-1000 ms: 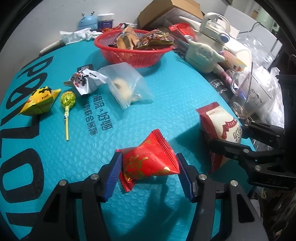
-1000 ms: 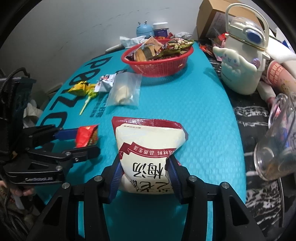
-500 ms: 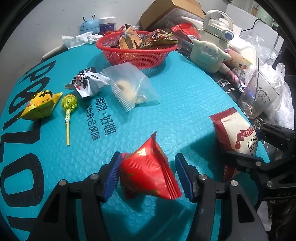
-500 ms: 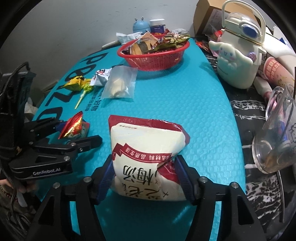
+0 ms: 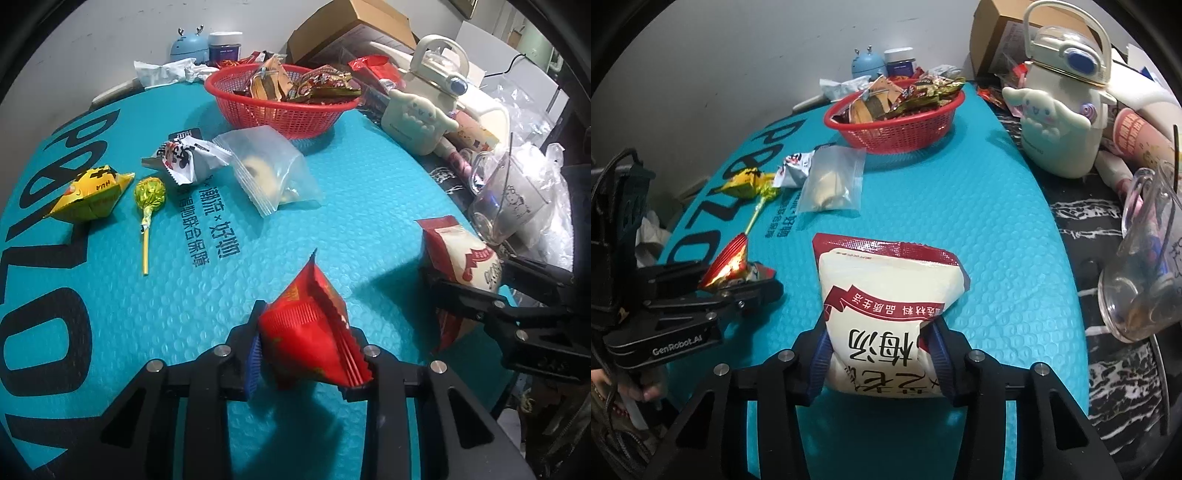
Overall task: Organize snacks
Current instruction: 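Carry the red candy with the left tool while the right tool carries the white packet to the basket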
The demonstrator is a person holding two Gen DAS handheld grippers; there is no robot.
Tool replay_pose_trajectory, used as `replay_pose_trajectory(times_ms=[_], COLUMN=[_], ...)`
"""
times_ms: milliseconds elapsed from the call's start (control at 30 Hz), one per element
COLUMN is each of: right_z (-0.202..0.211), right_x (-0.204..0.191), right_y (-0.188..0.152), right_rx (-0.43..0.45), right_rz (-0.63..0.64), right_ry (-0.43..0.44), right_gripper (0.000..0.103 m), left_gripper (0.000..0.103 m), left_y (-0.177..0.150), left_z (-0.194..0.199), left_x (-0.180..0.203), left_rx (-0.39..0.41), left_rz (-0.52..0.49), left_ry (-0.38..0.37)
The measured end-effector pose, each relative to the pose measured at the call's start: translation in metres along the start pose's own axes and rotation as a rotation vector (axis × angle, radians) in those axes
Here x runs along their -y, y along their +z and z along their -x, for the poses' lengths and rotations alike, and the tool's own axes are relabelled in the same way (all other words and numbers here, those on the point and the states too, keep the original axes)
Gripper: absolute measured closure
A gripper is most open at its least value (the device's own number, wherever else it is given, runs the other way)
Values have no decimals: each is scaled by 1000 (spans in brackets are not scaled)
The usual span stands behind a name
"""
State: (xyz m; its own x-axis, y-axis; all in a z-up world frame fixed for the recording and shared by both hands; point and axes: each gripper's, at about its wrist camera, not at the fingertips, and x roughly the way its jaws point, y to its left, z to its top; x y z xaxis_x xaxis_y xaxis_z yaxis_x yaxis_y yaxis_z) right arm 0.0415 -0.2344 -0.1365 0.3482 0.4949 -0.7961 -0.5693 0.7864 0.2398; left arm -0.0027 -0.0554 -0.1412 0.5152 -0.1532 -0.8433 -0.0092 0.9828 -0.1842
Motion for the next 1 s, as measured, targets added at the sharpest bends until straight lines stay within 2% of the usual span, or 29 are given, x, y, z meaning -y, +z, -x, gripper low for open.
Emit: replay_pose_trajectory(times_ms=[300,667,1000], right_z=[12,31,51], right_x=[-7,-20,-22], right_y=[-2,8,41], right_rx=[26,82,164], right_rz=[2,29,48], right_ry=[31,47,42], right_gripper=[58,58,58], left_gripper=[72,72,72], left_y=[2,19,53], left_z=[21,49,73], left_x=[5,10,8], left_rx=[31,106,198], left_rz=[6,-12,-44], left_ry=[-61,-107,-94])
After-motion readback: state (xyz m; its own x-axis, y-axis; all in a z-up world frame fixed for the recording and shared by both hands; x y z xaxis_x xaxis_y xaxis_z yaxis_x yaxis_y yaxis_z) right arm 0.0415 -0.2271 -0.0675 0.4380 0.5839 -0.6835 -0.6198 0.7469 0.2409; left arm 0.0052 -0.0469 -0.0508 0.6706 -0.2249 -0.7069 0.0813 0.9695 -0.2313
